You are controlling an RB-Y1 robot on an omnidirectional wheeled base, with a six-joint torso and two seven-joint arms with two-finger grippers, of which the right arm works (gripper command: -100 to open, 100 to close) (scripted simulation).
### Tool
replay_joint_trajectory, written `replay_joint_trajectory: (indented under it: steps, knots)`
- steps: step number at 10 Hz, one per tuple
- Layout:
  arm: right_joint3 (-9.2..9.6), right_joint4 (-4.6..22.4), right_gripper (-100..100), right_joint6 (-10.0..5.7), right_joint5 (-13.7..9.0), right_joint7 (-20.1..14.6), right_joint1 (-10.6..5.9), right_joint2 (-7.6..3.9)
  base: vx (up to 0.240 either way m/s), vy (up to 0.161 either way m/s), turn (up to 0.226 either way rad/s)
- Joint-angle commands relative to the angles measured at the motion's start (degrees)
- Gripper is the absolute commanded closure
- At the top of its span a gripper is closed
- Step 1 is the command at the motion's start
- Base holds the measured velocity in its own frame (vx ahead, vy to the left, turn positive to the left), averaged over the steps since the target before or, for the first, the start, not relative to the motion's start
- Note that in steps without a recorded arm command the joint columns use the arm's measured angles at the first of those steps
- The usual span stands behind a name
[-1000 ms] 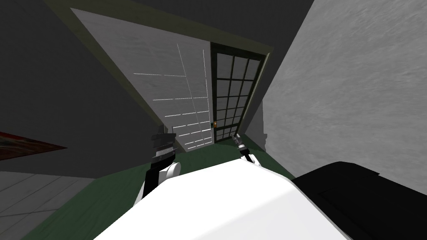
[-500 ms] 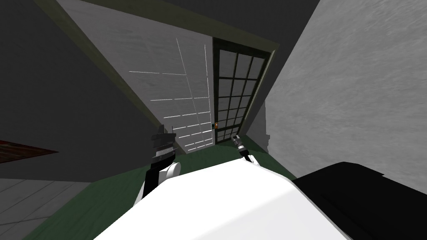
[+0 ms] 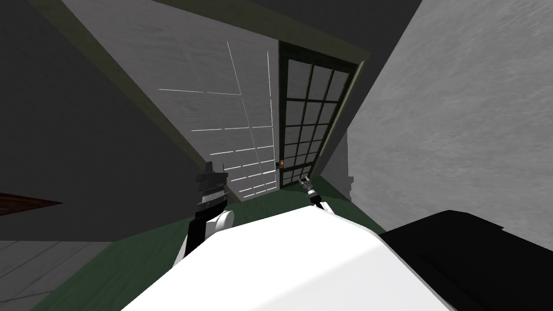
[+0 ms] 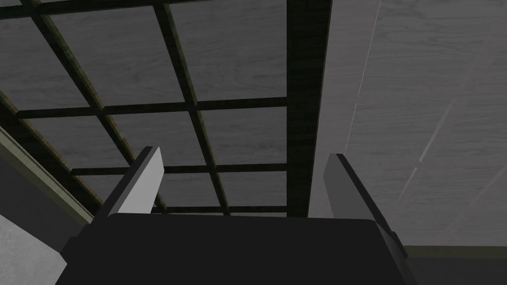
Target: Pull the door open
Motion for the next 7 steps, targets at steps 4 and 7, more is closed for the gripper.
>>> replay_joint_trajectory:
  steps: [4, 7]
  knots:
    - [-1.45, 4.87, -100, -1.53, 2.55, 3.71, -1.84, 0.44, 0.108, 0.036, -0.001]
    - [-2.76, 9.14, -100, -2.81, 4.98, 7.02, -3.47, 1.00, 0.123, 0.035, 0.001]
